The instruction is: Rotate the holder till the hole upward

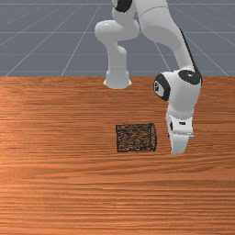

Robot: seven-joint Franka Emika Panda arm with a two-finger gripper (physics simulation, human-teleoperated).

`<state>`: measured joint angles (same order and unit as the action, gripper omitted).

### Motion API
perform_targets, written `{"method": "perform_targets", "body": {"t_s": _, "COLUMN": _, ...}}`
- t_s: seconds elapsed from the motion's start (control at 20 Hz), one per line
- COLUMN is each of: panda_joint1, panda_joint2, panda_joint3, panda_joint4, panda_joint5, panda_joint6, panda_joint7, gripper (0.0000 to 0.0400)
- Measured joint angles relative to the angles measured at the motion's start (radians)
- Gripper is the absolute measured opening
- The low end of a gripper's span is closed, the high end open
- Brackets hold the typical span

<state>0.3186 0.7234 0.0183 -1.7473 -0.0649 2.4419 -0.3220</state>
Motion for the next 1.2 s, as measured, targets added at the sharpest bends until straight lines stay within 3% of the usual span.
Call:
{"method": "perform_targets", "body": {"t_s": 0.05, "panda_joint1": 0.003, "panda_joint2": 0.018, "panda_joint3": -0.003, "panda_joint4": 0.006, "panda_joint5": -0.002, "panda_joint6": 0.01, "panda_joint7": 0.003, "gripper": 0.04}}
{"method": "perform_targets", "body": {"t_s": 0.1, "panda_joint1": 0.109, "panda_joint2": 0.108, "panda_joint3": -0.11, "panda_joint4": 0.146, "panda_joint5": -0.116, "panda_joint6": -0.17, "panda_joint7": 0.12, "gripper": 0.04}}
{"method": "perform_targets", "body": {"t_s": 0.2, "panda_joint1": 0.175, "panda_joint2": 0.249, "panda_joint3": -0.182, "panda_joint4": 0.395, "panda_joint5": -0.184, "panda_joint6": -0.413, "panda_joint7": 0.137, "gripper": 0.04}}
{"method": "perform_targets", "body": {"t_s": 0.25, "panda_joint1": 0.053, "panda_joint2": 0.061, "panda_joint3": -0.029, "panda_joint4": 0.046, "panda_joint5": -0.031, "panda_joint6": -0.014, "panda_joint7": 0.053, "gripper": 0.04}}
{"method": "perform_targets", "body": {"t_s": 0.35, "panda_joint1": 0.119, "panda_joint2": 0.09, "panda_joint3": -0.067, "panda_joint4": 0.105, "panda_joint5": -0.076, "panda_joint6": -0.083, "panda_joint7": 0.122, "gripper": 0.04}}
{"method": "perform_targets", "body": {"t_s": 0.4, "panda_joint1": 0.254, "panda_joint2": 0.262, "panda_joint3": -0.21, "panda_joint4": 0.399, "panda_joint5": -0.225, "panda_joint6": -0.434, "panda_joint7": 0.231, "gripper": 0.04}}
{"method": "perform_targets", "body": {"t_s": 0.5, "panda_joint1": 0.27, "panda_joint2": 0.206, "panda_joint3": -0.204, "panda_joint4": 0.293, "panda_joint5": -0.226, "panda_joint6": -0.367, "panda_joint7": 0.267, "gripper": 0.04}}
{"method": "perform_targets", "body": {"t_s": 0.55, "panda_joint1": 0.253, "panda_joint2": 0.148, "panda_joint3": -0.178, "panda_joint4": 0.193, "panda_joint5": -0.202, "panda_joint6": -0.265, "panda_joint7": 0.264, "gripper": 0.04}}
{"method": "perform_targets", "body": {"t_s": 0.6, "panda_joint1": 0.297, "panda_joint2": 0.211, "panda_joint3": -0.22, "panda_joint4": 0.297, "panda_joint5": -0.247, "panda_joint6": -0.404, "panda_joint7": 0.289, "gripper": 0.04}}
{"method": "perform_targets", "body": {"t_s": 0.75, "panda_joint1": 0.341, "panda_joint2": 0.186, "panda_joint3": -0.237, "panda_joint4": 0.239, "panda_joint5": -0.276, "panda_joint6": -0.416, "panda_joint7": 0.337, "gripper": 0.04}}
{"method": "perform_targets", "body": {"t_s": 0.8, "panda_joint1": 0.342, "panda_joint2": 0.15, "panda_joint3": -0.228, "panda_joint4": 0.174, "panda_joint5": -0.271, "panda_joint6": -0.363, "panda_joint7": 0.35, "gripper": 0.04}}
{"method": "perform_targets", "body": {"t_s": 0.9, "panda_joint1": 0.328, "panda_joint2": 0.101, "panda_joint3": -0.219, "panda_joint4": 0.087, "panda_joint5": -0.267, "panda_joint6": -0.278, "panda_joint7": 0.341, "gripper": 0.04}}
{"method": "perform_targets", "body": {"t_s": 1.05, "panda_joint1": 0.334, "panda_joint2": 0.1, "panda_joint3": -0.252, "panda_joint4": 0.066, "panda_joint5": -0.304, "panda_joint6": -0.292, "panda_joint7": 0.346, "gripper": 0.04}}
{"method": "perform_targets", "body": {"t_s": 1.1, "panda_joint1": 0.292, "panda_joint2": 0.049, "panda_joint3": -0.225, "panda_joint4": -0.016, "panda_joint5": -0.273, "panda_joint6": -0.183, "panda_joint7": 0.308, "gripper": 0.04}}
{"method": "perform_targets", "body": {"t_s": 1.2, "panda_joint1": 0.244, "panda_joint2": 0.037, "panda_joint3": -0.201, "panda_joint4": -0.031, "panda_joint5": -0.241, "panda_joint6": -0.18, "panda_joint7": 0.237, "gripper": 0.04}}
